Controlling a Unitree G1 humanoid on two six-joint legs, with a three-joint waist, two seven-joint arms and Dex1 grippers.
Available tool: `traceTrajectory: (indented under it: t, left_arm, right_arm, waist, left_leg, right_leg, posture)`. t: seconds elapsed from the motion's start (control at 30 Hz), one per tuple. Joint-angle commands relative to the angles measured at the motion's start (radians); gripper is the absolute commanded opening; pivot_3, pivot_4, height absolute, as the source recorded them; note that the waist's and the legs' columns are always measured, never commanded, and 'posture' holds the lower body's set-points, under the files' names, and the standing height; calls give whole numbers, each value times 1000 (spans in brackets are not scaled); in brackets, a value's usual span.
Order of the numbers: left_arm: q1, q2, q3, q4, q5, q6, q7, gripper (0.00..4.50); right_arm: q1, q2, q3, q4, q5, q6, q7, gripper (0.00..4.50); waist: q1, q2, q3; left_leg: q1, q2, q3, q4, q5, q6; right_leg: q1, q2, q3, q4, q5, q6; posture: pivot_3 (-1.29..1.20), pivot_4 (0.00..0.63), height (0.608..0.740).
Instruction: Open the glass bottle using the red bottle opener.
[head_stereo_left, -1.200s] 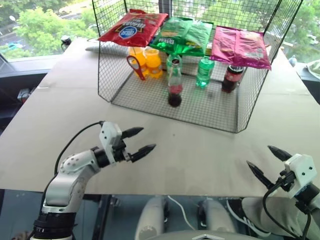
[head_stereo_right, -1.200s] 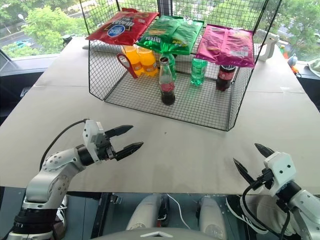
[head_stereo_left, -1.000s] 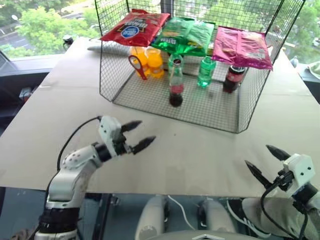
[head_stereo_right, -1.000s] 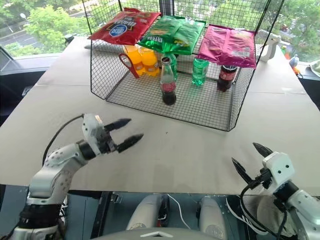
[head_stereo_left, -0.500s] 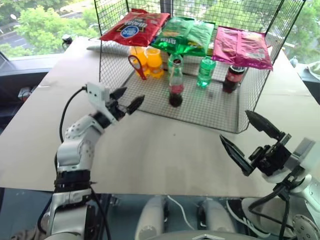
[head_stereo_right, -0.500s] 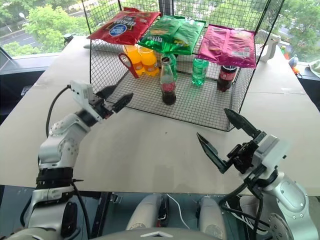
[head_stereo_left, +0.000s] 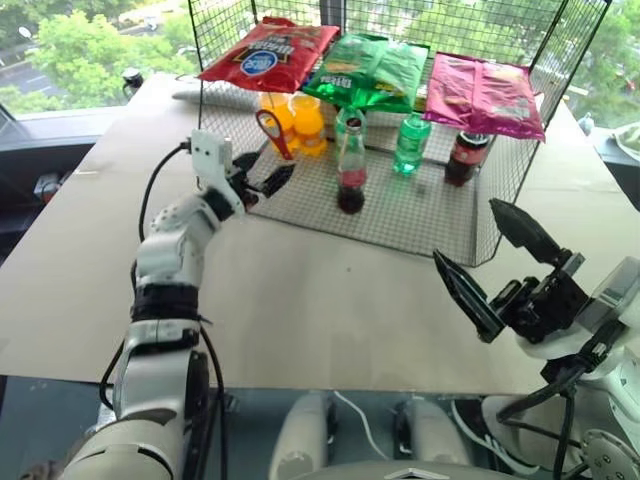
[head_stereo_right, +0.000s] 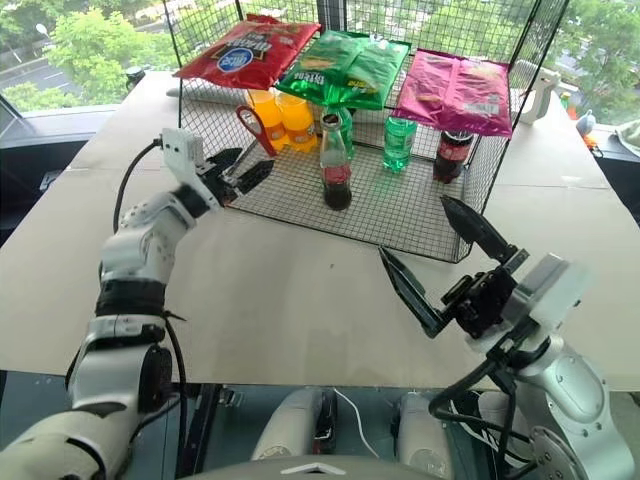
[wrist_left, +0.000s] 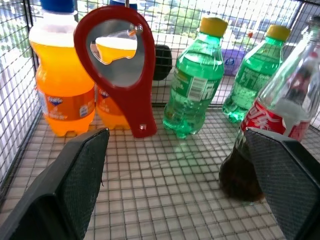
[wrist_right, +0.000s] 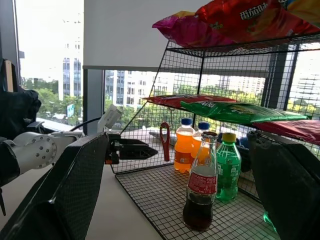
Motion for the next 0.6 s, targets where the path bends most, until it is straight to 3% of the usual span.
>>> traceTrajectory:
  t: [0.03, 0.27, 0.6]
  left_arm:
    - [-113, 28, -15, 162, 51, -86, -57, 4472]
    - [-254, 36, -17, 417, 118, -204, -75, 4472]
    - [-295, 62, 8, 519, 145, -275, -45, 4472]
  right_arm:
    - [-7, -13, -6, -34, -3, 12, -22, 4500]
    - [12, -10, 4, -47, -38, 23, -49, 4500]
    - [67, 3, 17, -43, -77, -9, -47, 4500]
  waist:
    - [0, 0, 0]
    - [-1, -1, 0]
    - [0, -3, 1]
  left_leg:
    - [0, 0, 0, 0, 0, 0]
    - [-1, 0, 1, 0, 0, 0]
    - [-1, 1, 0, 0, 0, 0]
  right_leg:
    - [0, 0, 0, 0, 0, 0]
    - [0, 0, 0, 0, 0, 0]
    - [0, 0, 0, 0, 0, 0]
  posture:
    - [0, 150, 740]
    - [0, 150, 740]
    - [0, 150, 740]
